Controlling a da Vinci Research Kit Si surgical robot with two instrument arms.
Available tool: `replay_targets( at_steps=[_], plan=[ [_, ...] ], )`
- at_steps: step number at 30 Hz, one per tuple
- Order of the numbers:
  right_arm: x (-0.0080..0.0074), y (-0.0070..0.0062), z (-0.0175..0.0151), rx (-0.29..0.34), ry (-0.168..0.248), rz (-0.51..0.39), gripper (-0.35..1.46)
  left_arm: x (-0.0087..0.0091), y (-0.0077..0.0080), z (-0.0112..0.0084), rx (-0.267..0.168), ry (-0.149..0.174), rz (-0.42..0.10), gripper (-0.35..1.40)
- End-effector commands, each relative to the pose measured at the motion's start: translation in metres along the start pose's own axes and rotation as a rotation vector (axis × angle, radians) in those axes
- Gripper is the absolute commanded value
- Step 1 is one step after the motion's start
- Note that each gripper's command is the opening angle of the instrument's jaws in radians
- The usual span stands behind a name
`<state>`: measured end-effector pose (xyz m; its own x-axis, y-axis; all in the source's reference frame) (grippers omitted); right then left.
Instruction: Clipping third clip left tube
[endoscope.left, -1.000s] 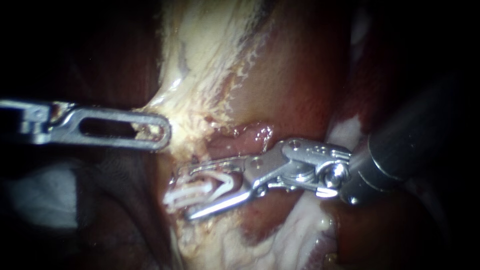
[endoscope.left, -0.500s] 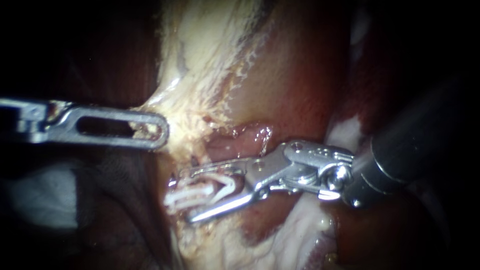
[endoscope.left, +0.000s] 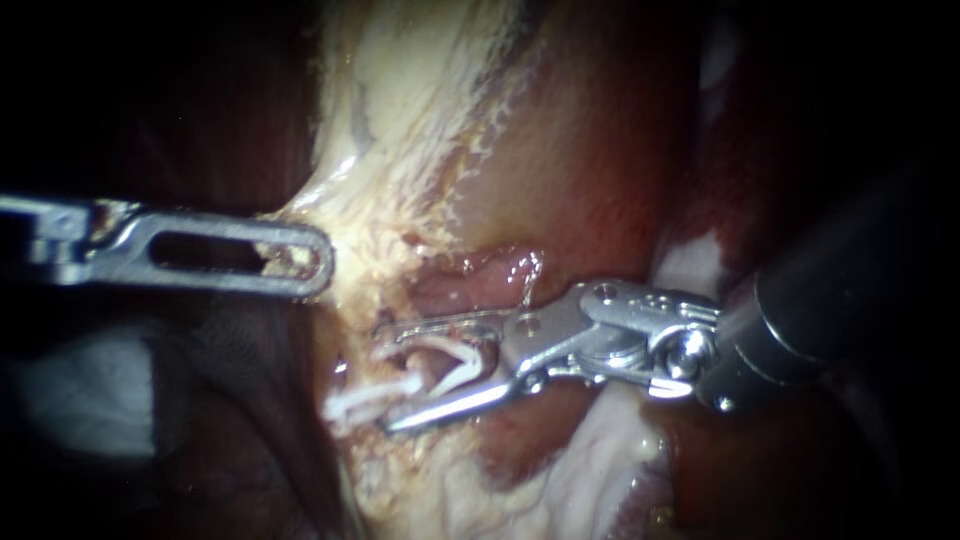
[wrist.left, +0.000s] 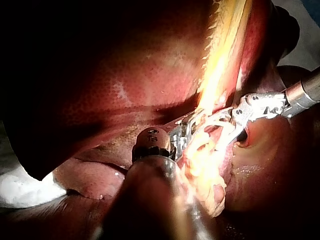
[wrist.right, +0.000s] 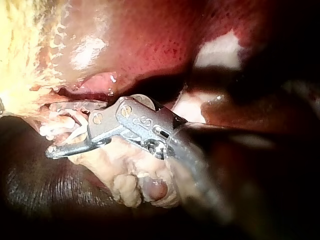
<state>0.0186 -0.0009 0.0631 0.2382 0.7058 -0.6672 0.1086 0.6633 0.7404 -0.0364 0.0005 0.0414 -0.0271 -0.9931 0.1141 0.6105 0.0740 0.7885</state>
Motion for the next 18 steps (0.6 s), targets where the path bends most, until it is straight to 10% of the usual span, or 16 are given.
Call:
replay_targets(
  at_steps=[1,18],
  plan=[
    [-0.0001,0.0001,0.0001,-0.002,0.001,0.001,0.60,0.0001,-0.0001,0.0000,-0.001,-0.001,0.000,-0.35],
    [-0.0001,0.0001,0.0014,-0.014,-0.001,-0.007,0.60,0.0001,-0.0005,-0.0001,-0.002,-0.002,-0.002,-0.35]
  ],
)
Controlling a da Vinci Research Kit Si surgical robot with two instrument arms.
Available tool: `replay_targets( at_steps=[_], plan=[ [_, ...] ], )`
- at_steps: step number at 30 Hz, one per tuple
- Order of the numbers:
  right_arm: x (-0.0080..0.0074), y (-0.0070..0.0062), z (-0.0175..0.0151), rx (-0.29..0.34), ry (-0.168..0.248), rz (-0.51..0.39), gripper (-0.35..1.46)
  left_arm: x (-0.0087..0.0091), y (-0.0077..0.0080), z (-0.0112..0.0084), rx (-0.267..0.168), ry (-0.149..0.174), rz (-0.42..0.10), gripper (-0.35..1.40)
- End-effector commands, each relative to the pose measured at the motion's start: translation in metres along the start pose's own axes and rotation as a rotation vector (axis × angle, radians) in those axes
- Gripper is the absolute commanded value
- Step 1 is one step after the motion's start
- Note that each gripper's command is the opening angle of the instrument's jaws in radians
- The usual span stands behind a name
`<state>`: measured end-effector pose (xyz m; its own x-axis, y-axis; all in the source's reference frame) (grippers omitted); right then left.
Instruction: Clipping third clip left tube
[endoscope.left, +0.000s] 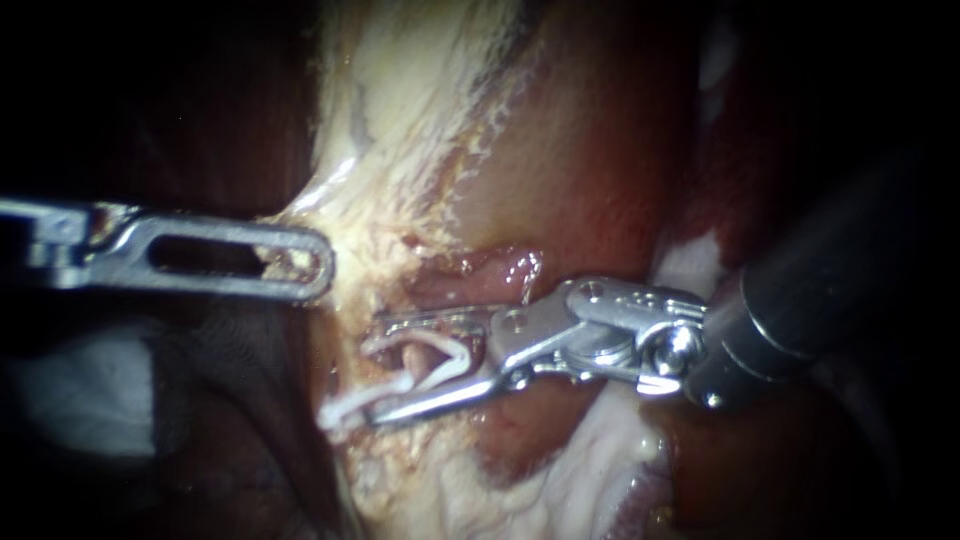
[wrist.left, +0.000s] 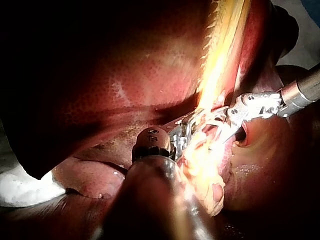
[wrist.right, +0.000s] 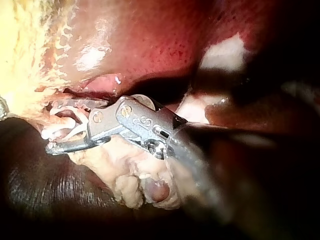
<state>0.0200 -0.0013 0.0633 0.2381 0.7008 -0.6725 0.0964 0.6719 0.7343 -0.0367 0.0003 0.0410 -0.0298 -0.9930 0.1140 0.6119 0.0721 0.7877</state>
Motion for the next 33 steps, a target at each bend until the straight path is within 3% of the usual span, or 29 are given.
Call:
replay_targets(
  at_steps=[1,16,26,33],
  plan=[
    [0.0000,0.0000,0.0001,0.000,0.000,-0.006,0.60,0.0000,-0.0001,0.0000,0.000,0.000,0.000,-0.35],
    [0.0006,0.0000,0.0003,-0.032,0.001,-0.041,0.60,0.0003,-0.0013,-0.0007,0.004,0.005,0.003,-0.35],
    [0.0013,-0.0023,0.0005,0.102,0.021,-0.027,0.60,0.0002,-0.0009,-0.0006,0.006,0.007,0.004,-0.35],
    [0.0017,-0.0037,0.0010,0.155,0.030,-0.003,0.60,0.0001,-0.0008,-0.0006,0.006,0.007,0.004,-0.35]
  ],
)
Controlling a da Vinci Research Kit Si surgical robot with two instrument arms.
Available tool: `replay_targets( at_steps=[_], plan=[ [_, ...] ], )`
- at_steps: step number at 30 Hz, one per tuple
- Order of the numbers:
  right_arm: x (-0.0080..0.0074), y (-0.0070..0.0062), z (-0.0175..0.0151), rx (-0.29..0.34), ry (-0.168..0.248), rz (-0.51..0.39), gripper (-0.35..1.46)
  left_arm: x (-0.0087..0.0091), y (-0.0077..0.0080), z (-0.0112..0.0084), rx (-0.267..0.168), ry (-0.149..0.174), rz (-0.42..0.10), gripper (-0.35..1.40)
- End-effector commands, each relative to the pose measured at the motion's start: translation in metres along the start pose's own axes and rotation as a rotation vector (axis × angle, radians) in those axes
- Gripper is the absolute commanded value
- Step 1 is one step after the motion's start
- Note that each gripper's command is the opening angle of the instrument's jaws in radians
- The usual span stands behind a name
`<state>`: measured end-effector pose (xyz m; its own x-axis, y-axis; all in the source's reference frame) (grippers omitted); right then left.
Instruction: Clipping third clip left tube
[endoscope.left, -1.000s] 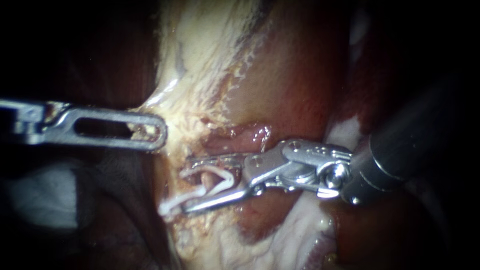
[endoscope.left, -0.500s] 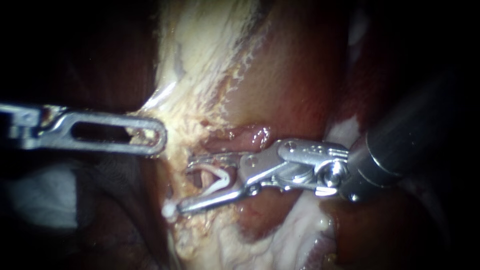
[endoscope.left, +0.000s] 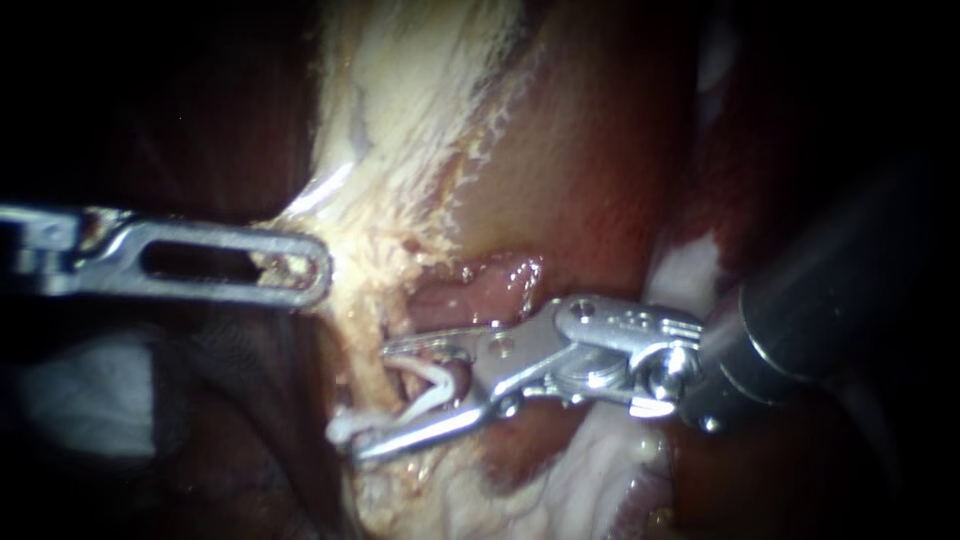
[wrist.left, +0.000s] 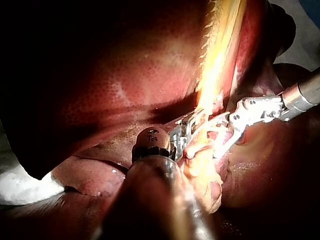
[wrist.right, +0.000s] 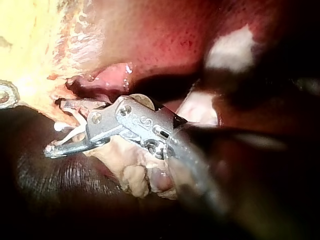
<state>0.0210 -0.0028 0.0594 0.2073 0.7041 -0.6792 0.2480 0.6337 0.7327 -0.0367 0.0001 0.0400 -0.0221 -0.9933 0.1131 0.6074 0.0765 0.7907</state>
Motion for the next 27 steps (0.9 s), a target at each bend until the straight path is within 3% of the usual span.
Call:
replay_targets(
  at_steps=[1,14,27],
  plan=[
    [0.0000,-0.0001,0.0001,0.003,0.002,0.003,0.60,0.0000,0.0000,0.0000,0.000,0.000,0.000,-0.35],
    [-0.0008,-0.0011,0.0015,0.103,0.005,0.034,0.60,-0.0003,0.0007,0.0002,0.002,0.002,0.001,-0.35],
    [-0.0013,-0.0002,0.0050,0.110,0.026,0.045,0.60,-0.0003,0.0006,0.0003,0.001,0.001,0.001,-0.35]
  ],
)
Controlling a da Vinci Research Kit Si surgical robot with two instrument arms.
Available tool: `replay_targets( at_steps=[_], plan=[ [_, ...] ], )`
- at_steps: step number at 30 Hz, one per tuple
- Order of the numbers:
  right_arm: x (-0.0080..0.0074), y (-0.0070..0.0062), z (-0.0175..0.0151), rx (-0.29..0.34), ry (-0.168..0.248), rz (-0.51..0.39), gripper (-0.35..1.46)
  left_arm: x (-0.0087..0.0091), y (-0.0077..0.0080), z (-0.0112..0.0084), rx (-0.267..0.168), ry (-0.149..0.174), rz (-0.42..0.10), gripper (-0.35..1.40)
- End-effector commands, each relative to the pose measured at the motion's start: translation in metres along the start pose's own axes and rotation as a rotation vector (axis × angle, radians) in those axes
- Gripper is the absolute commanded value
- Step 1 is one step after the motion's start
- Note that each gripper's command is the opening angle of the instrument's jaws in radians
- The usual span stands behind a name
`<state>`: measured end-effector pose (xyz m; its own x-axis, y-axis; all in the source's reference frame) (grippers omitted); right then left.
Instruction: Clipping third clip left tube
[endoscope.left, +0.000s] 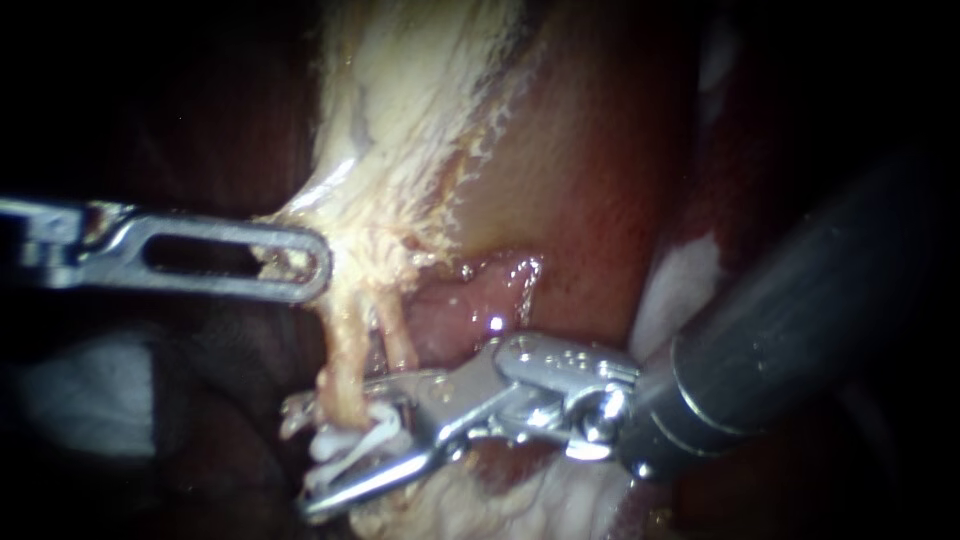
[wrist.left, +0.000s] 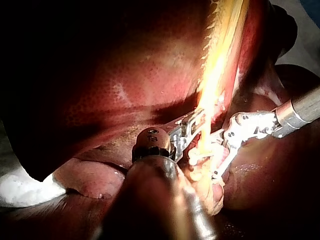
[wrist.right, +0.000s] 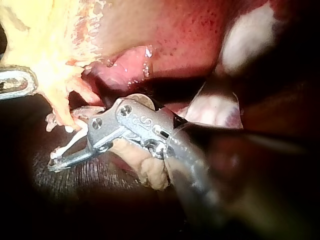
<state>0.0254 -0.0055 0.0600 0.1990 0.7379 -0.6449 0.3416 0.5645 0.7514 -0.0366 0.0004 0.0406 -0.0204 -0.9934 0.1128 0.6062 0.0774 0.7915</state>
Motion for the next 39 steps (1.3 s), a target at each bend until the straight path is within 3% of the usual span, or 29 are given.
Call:
replay_targets(
  at_steps=[1,16,39],
  plan=[
    [0.0002,0.0001,0.0000,0.003,0.006,0.002,0.60,0.0000,0.0000,0.0000,-0.001,-0.001,0.000,-0.35],
    [0.0044,0.0007,-0.0019,-0.088,0.078,0.032,0.58,0.0001,-0.0002,0.0000,-0.001,-0.001,-0.001,-0.35],
    [0.0058,0.0011,-0.0030,-0.122,0.092,0.045,0.55,0.0001,-0.0002,-0.0001,-0.001,-0.001,-0.001,-0.35]
  ],
)
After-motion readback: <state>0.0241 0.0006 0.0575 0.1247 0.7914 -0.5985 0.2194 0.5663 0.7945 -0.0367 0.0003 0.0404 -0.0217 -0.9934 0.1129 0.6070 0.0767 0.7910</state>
